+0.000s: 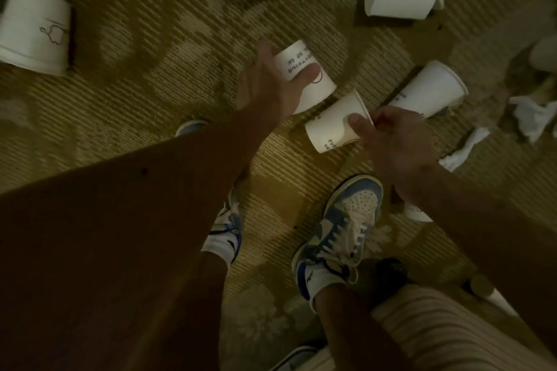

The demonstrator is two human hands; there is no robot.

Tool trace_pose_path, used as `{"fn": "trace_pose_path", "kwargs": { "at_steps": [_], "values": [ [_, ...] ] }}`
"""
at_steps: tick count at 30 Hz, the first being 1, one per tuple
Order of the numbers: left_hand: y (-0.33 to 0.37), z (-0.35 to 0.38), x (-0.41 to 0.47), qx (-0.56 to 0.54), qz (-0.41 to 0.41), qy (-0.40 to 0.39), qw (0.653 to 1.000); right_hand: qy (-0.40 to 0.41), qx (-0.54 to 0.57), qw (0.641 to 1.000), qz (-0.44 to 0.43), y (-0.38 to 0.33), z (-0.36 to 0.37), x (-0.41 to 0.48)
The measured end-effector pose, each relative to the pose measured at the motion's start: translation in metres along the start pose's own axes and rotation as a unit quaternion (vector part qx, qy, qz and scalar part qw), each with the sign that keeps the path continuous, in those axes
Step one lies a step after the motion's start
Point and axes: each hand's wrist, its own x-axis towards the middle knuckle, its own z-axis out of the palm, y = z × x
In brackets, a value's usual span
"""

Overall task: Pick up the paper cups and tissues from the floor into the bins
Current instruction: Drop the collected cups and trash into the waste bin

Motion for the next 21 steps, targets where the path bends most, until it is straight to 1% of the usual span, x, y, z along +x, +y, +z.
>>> {"fn": "trace_pose_path", "kwargs": {
  "at_steps": [2,6,7,8,9,11,14,16,18,21],
  "values": [
    [-0.005,0.002,-0.005,-0.027,-0.012,0.025,0.999,-0.007,-0.019,1.000,-0.003,0.002,0.001,-0.001],
    [-0.018,-0.005,-0.016,-0.061,-0.051,0.042,0.996,-0.022,-0.046,0.999,-0.016,-0.002,0.008,-0.005],
    [-0.022,-0.010,-0.019,-0.079,-0.066,0.049,0.993,-0.030,-0.045,0.998,-0.013,-0.004,0.010,-0.006],
    [-0.025,-0.017,-0.023,-0.120,-0.086,0.054,0.988,-0.043,-0.044,0.998,-0.011,-0.008,0.013,-0.008],
    [-0.028,-0.024,-0.028,-0.185,-0.112,0.053,0.975,-0.055,-0.044,0.997,-0.012,-0.012,0.016,-0.010],
    [-0.031,-0.042,-0.040,-0.314,-0.168,0.041,0.933,-0.083,-0.051,0.995,-0.023,-0.024,0.023,-0.016],
    [-0.037,-0.074,-0.059,-0.419,-0.220,0.039,0.880,-0.137,-0.069,0.987,-0.041,-0.048,0.038,-0.027],
    [-0.045,-0.097,-0.072,-0.436,-0.238,0.044,0.867,-0.163,-0.076,0.982,-0.053,-0.067,0.048,-0.036],
    [-0.053,-0.118,-0.087,-0.432,-0.242,0.053,0.867,-0.179,-0.096,0.976,-0.075,-0.088,0.057,-0.046],
    [-0.066,-0.148,-0.106,-0.446,-0.236,0.105,0.857,-0.219,-0.158,0.953,-0.136,-0.121,0.075,-0.059]
  ]
}}
